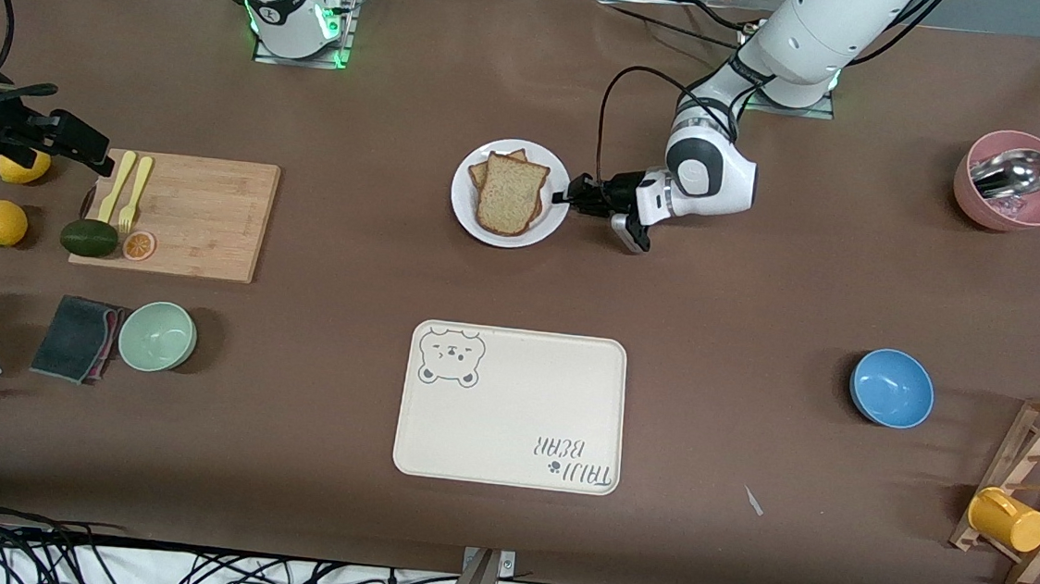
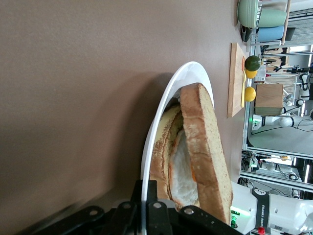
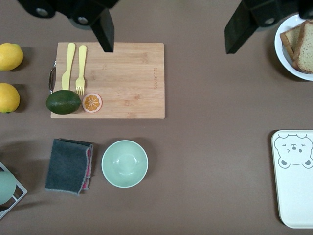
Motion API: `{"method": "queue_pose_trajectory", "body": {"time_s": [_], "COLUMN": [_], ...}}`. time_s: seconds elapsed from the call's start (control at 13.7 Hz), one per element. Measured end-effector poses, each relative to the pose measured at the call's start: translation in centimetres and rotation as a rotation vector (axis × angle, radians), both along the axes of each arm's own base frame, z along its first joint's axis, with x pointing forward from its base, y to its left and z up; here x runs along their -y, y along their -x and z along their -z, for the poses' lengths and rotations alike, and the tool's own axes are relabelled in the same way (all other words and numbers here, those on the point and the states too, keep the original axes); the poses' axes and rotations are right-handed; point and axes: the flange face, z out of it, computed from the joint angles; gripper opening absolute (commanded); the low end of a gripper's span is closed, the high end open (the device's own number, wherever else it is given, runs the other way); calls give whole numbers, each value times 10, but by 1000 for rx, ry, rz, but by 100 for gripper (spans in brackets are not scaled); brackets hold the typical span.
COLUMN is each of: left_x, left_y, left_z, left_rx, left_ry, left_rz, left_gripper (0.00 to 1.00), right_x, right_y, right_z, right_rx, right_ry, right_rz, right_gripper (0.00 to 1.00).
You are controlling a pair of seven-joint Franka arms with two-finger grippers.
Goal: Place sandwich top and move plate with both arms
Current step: 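Slide the plate with the left gripper onto the white bear tray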
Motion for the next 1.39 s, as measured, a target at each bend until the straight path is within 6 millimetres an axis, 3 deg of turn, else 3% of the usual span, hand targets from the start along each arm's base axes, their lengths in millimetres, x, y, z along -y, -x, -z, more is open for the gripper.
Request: {"method": "queue_pose_trajectory", "body": {"time_s": [0.22, 0.73, 1.39], "left_x": [0, -3, -34], "left_y": [-9, -50, -147], "left_z": [-6, -58, -98], "left_rx": [0, 6, 69], "left_ry": [5, 40, 85], "left_rz": [-21, -115, -261], "left_gripper": [0, 0, 0], "right_x": [0, -1, -2], "right_y": [0, 0, 0], "right_z": [0, 0, 0], "right_rx": [1, 2, 2], "right_ry": [0, 0, 0], "right_rz": [0, -2, -3], "right_gripper": [100, 100, 100]}}
